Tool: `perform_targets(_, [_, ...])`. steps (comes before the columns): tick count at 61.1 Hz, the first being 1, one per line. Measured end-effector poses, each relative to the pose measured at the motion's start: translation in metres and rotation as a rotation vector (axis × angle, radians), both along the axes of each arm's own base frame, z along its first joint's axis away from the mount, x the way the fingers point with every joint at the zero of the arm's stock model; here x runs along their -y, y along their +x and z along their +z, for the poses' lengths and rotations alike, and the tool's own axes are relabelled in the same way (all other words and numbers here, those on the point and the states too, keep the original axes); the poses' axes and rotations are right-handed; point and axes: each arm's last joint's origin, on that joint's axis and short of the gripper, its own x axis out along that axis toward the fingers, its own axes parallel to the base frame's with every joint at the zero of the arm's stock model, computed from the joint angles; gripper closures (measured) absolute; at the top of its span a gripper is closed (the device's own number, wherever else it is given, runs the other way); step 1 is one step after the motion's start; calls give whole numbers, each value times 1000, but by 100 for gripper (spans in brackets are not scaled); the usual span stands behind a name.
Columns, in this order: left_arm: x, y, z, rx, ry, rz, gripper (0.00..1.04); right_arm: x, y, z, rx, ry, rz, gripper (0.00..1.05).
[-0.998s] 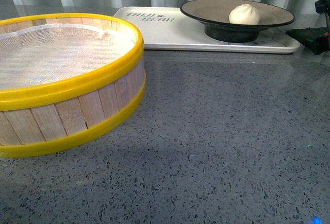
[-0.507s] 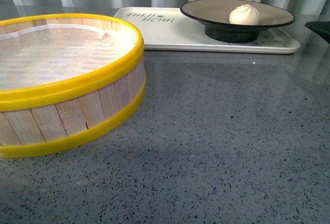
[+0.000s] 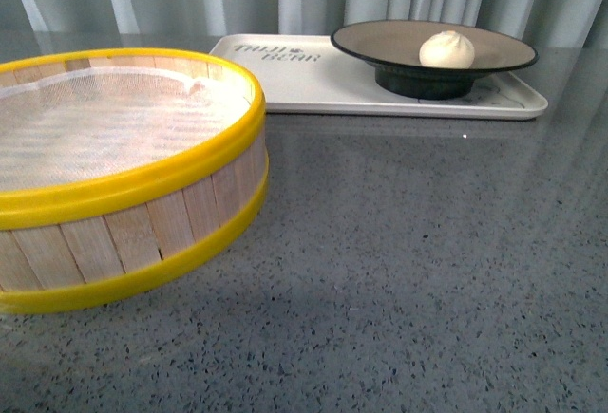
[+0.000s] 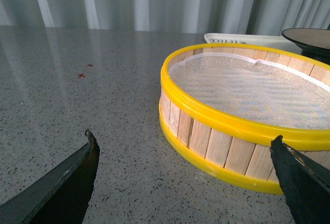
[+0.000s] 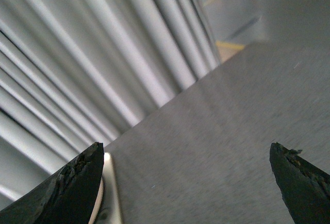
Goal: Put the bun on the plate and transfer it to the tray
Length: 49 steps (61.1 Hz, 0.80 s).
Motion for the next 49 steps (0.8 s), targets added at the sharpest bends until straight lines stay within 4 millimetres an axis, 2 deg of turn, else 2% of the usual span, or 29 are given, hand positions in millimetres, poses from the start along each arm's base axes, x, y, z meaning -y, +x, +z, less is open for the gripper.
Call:
perform_targets(8, [0,0,0,0,0,0,7,-3,-43,13,32,-254,-100,9])
perform_targets(14, [0,0,0,0,0,0,7,-7,-59,21,51,-368,-123,9])
perform_targets(16, [0,0,0,0,0,0,7,-7,-62,24,36,-396,-69,11])
perform_targets(21, [0,0,0,0,0,0,7,-14,-68,14,-68,-440,197,25])
perform_targets(25, [0,0,0,0,0,0,7,-24,-73,-9,-109,-442,320,38])
perform_targets(32, [0,0,0,0,0,1,7,-36,-81,-34,-131,-446,346,57])
perform_targets(49, [0,0,0,0,0,0,7,-53,-100,-67,-127,-458,342,103])
